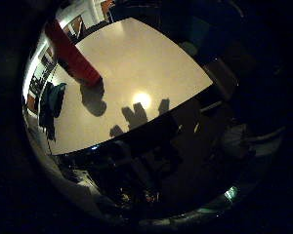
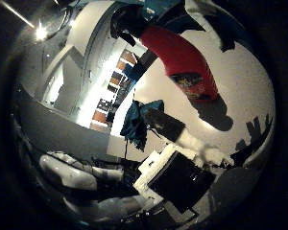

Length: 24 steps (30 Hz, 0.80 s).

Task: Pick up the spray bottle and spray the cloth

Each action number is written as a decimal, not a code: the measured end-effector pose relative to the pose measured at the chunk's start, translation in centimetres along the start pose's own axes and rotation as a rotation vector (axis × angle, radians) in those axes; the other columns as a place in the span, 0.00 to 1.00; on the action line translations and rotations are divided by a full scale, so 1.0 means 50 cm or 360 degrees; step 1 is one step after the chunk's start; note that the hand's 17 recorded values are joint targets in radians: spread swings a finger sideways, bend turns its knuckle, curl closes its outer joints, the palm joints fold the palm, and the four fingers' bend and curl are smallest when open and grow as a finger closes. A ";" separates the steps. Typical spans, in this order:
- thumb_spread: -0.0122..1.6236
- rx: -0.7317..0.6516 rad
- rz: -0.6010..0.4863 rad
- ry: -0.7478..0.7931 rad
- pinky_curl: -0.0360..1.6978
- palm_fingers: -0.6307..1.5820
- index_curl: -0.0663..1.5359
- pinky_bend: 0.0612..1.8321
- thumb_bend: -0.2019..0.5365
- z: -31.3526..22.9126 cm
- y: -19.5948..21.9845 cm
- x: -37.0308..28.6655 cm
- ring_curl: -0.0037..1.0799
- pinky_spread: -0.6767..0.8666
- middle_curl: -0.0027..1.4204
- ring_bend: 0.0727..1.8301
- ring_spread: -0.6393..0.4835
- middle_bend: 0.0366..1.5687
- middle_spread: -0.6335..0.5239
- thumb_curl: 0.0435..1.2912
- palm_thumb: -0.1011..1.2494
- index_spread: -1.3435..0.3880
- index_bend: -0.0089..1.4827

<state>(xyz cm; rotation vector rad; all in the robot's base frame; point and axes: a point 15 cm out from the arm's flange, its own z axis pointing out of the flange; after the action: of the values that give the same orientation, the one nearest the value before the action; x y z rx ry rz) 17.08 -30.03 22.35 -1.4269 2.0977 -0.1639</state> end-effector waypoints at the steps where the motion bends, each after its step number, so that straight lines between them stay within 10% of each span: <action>1: 0.67 0.0001 0.0000 0.0001 0.18 0.51 0.57 0.08 0.24 -0.001 0.000 0.000 0.36 0.66 0.32 0.11 0.59 0.10 0.52 0.21 0.48 0.56 0.17; 24: 0.67 -0.0018 -0.0001 0.0002 0.19 0.51 0.57 0.08 0.24 0.002 0.006 0.002 0.36 0.66 0.32 0.10 0.59 0.10 0.52 0.21 0.48 0.57 0.18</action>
<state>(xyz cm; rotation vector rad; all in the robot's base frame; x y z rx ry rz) 16.87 -29.97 22.09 -1.4345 2.1020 -0.1537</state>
